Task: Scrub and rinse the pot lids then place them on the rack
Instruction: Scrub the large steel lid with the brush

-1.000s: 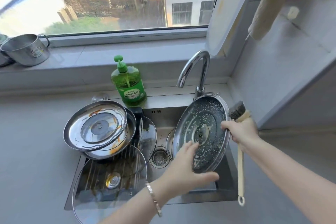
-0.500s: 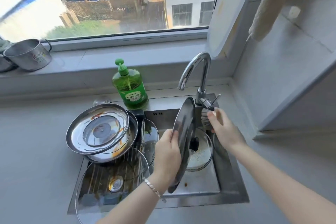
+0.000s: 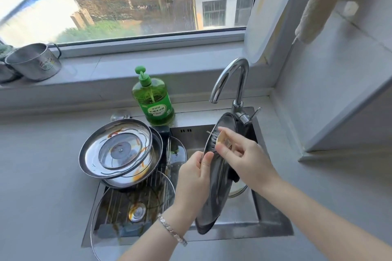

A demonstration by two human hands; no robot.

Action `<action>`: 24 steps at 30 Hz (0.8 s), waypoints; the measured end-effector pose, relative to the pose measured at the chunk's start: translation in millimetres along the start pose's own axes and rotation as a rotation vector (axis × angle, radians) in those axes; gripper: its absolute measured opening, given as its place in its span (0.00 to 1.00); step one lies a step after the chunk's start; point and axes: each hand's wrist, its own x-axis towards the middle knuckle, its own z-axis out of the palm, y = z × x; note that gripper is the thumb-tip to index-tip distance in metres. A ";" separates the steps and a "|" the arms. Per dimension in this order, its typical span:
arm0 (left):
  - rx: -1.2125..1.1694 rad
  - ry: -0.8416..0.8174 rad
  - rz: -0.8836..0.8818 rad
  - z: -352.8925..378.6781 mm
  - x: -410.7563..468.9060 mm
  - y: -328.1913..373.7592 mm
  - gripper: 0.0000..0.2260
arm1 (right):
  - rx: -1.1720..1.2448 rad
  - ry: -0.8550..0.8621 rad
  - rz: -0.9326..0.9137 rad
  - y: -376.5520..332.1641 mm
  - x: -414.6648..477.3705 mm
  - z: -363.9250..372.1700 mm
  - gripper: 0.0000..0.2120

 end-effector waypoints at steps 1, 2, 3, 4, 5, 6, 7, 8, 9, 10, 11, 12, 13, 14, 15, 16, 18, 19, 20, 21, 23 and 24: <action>0.000 0.007 0.011 -0.9 1.2 -0.2 0.17 | -0.001 -0.002 -0.023 -0.2 0.3 -0.6 0.16; 0.004 0.008 0.024 -0.6 1.8 0.5 0.17 | 0.018 0.026 -0.001 2.7 7.9 -3.6 0.17; 0.006 -0.002 0.032 0.4 1.8 2.5 0.17 | 0.052 0.077 0.062 7.9 19.0 -8.0 0.19; -0.003 -0.013 0.035 1.8 0.9 5.9 0.17 | 0.091 0.123 0.121 10.0 27.5 -12.9 0.21; -0.018 -0.012 0.032 3.4 0.1 8.6 0.17 | 0.107 0.157 0.132 11.1 30.1 -13.3 0.21; -0.037 0.005 0.023 3.9 1.0 11.0 0.18 | 0.084 0.160 0.102 9.8 24.6 -9.5 0.21; -0.063 0.031 0.007 3.3 4.5 11.8 0.18 | 0.016 0.127 0.023 5.4 10.8 -2.2 0.20; -0.096 0.061 -0.019 2.1 9.6 10.7 0.19 | -0.076 0.076 -0.080 -1.6 -8.7 9.0 0.20; -0.125 0.078 -0.051 0.3 14.7 8.2 0.20 | -0.138 0.042 -0.164 -10.3 -28.0 18.7 0.21; -0.141 0.081 -0.077 -2.0 17.8 7.1 0.20 | -0.162 0.022 -0.203 -13.2 -40.7 23.8 0.23; -0.144 0.077 -0.092 -3.2 18.6 6.6 0.20 | -0.177 0.033 -0.220 -10.8 -40.5 23.9 0.24; -0.140 0.071 -0.094 -2.7 17.7 6.4 0.20 | -0.194 0.058 -0.206 -8.0 -30.5 20.6 0.24; -0.132 0.070 -0.091 -1.8 15.4 8.4 0.20 | -0.197 0.089 -0.156 -1.9 -15.9 15.7 0.23; -0.118 0.073 -0.088 0.2 13.1 9.3 0.20 | -0.167 0.116 -0.094 0.2 -1.1 10.5 0.21; -0.109 0.078 -0.094 2.1 10.8 9.9 0.21 | -0.125 0.133 -0.050 0.3 9.1 6.9 0.21; -0.121 0.087 -0.116 3.1 9.7 11.5 0.22 | -0.097 0.146 -0.048 -2.6 11.6 5.6 0.21; -0.192 0.116 -0.203 1.6 12.6 9.8 0.24 | -0.187 0.129 -0.172 -13.1 -5.2 15.5 0.22; -0.232 0.140 -0.244 -1.1 15.0 8.8 0.24 | -0.222 0.093 -0.244 -13.5 -21.8 20.8 0.24; -0.257 0.159 -0.267 -4.3 16.5 8.3 0.23 | -0.208 0.027 -0.263 -13.0 -39.3 25.0 0.25; -0.259 0.172 -0.273 -6.7 17.5 7.3 0.23 | -0.198 -0.024 -0.273 -8.8 -50.1 27.2 0.25; -0.236 0.189 -0.258 -10.0 18.7 8.0 0.22 | -0.208 -0.027 -0.278 -3.6 -41.3 23.2 0.24; -0.231 0.202 -0.257 -10.2 19.4 8.7 0.22 | -0.203 0.014 -0.235 -1.1 -26.8 20.3 0.23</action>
